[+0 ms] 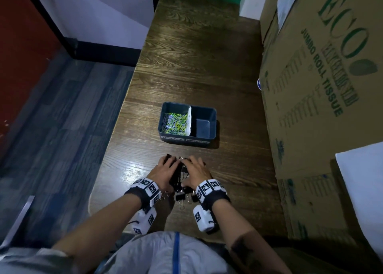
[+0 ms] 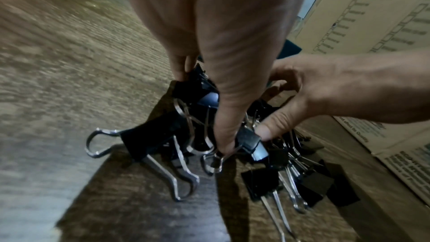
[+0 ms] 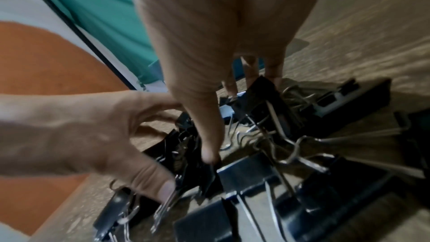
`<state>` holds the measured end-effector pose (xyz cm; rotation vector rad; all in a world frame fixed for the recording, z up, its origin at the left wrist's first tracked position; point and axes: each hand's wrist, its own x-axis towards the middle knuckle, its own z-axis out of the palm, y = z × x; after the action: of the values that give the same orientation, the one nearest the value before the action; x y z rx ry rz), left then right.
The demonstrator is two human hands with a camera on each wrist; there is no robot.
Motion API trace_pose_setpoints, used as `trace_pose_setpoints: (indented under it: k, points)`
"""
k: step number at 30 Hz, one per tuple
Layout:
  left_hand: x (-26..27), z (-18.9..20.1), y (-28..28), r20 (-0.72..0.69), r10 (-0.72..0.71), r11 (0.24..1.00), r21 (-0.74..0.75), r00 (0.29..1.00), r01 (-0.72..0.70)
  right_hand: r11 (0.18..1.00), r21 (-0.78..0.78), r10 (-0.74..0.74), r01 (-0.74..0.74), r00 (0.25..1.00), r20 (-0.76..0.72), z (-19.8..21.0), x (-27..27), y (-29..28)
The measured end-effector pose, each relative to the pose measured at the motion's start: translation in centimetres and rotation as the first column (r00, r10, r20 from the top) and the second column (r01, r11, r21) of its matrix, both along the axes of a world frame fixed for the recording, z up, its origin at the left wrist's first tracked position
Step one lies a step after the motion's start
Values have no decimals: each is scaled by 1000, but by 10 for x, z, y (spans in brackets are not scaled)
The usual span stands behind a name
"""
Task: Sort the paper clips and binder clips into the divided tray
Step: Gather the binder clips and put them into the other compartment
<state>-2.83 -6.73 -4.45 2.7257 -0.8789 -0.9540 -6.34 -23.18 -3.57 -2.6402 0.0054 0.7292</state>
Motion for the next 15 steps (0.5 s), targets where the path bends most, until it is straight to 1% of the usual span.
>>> trace_pose_setpoints:
  k: [2, 4, 6, 8, 10, 11, 12, 13, 15]
  points:
    - [-3, -3, 2, -3, 9, 997, -79, 1000, -9, 998, 57, -34, 30, 997, 73, -2, -4, -4]
    - [-5, -2, 7, 4, 25, 983, -182, 1000, -24, 988, 109, -116, 105, 989, 96, -2, -8, -12]
    - [-9, 1, 16, 30, 54, 970, -237, 998, -45, 971, 138, -214, 198, 971, 110, 2, -14, -22]
    - [-13, 5, 28, 65, 95, 976, -200, 993, -80, 951, 131, -290, 280, 955, 57, 6, -22, -35]
    - [-15, 7, 42, 46, 134, 984, -129, 990, -127, 936, 87, -332, 341, 938, -98, 6, -29, -47]
    - [-14, 7, 48, 20, 145, 985, -99, 989, -142, 937, 52, -331, 345, 927, -177, 3, -31, -52]
    - [-13, 6, 51, -4, 154, 985, -74, 988, -154, 946, 16, -312, 324, 924, -223, 0, -33, -55]
    - [-11, 5, 52, -24, 166, 984, -55, 986, -167, 955, -4, -290, 298, 926, -241, -4, -34, -56]
    - [-6, 3, 46, -42, 221, 974, -48, 974, -223, 960, 12, -270, 279, 938, -218, -7, -34, -53]
